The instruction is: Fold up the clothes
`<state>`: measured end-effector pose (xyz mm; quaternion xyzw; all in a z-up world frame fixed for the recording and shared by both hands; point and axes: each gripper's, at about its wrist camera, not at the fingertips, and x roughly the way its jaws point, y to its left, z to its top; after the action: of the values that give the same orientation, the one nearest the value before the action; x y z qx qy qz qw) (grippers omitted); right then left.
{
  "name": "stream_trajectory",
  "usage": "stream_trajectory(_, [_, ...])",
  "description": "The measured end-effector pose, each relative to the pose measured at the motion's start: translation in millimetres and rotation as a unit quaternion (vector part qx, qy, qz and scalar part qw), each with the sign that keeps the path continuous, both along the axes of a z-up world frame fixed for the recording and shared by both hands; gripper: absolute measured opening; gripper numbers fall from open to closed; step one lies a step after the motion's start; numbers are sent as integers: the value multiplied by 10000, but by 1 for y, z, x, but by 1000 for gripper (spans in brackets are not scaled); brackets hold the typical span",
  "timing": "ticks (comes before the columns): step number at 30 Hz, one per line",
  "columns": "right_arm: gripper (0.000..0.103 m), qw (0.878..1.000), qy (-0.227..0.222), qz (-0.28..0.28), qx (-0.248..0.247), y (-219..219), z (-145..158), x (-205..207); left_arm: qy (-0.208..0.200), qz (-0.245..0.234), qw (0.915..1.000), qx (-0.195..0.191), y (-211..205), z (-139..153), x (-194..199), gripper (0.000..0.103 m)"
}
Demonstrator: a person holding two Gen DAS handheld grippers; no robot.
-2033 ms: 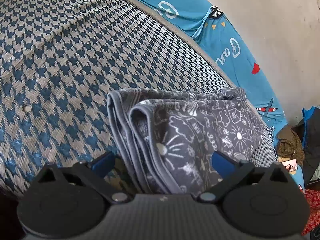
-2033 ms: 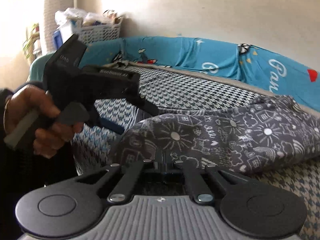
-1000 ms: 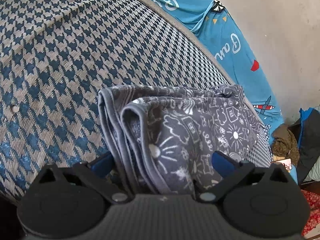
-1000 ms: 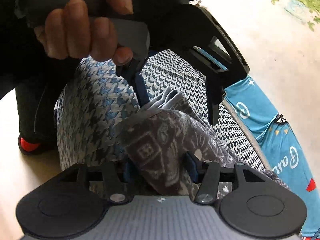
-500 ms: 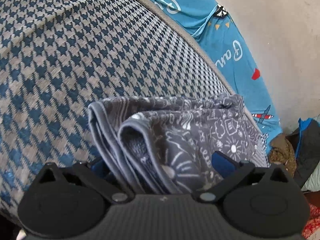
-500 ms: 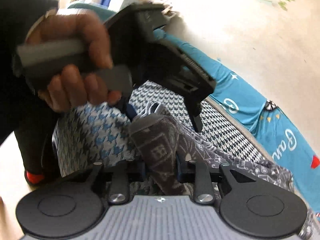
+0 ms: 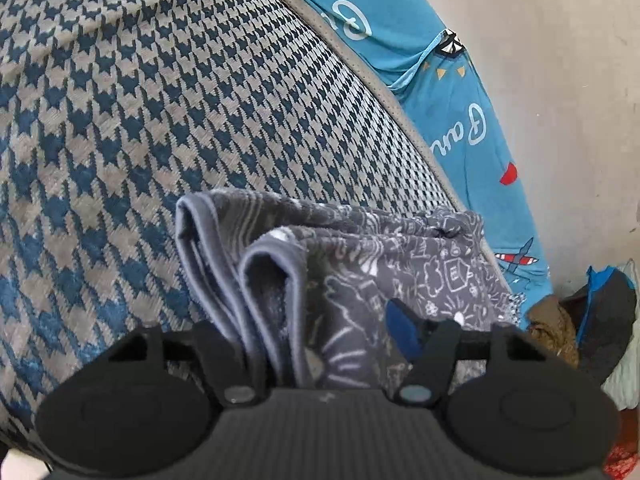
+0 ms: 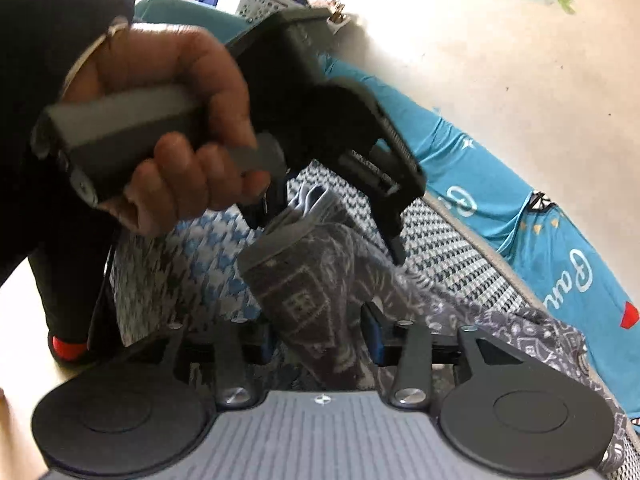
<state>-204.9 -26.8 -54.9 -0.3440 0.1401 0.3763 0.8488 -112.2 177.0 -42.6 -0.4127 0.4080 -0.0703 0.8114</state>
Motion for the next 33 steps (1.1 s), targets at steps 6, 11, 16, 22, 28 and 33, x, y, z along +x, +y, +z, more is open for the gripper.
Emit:
stream_trajectory(6, [43, 9999, -22, 30, -100, 3, -6, 1, -82, 110, 9999, 60, 2, 2, -7, 44])
stream_trajectory(11, [29, 10000, -24, 42, 32, 1, 0, 0, -130, 247, 9995, 176, 1, 6, -9, 34])
stream_trajectory(16, [22, 9995, -129, -41, 283, -5, 13, 1, -441, 288, 9978, 406, -7, 30, -9, 29])
stream_trajectory(22, [19, 9946, -613, -355, 753, -21, 38, 1, -908, 144, 9932, 715, -33, 80, 11, 29])
stream_trajectory(28, [18, 9849, -1179, -720, 1040, -43, 65, 15, -1209, -124, 9879, 959, -74, 127, 46, 29])
stream_trajectory(33, [18, 9739, -1423, -1161, 1337, -70, 89, 41, -1318, -302, 9853, 1040, -105, 152, 87, 29])
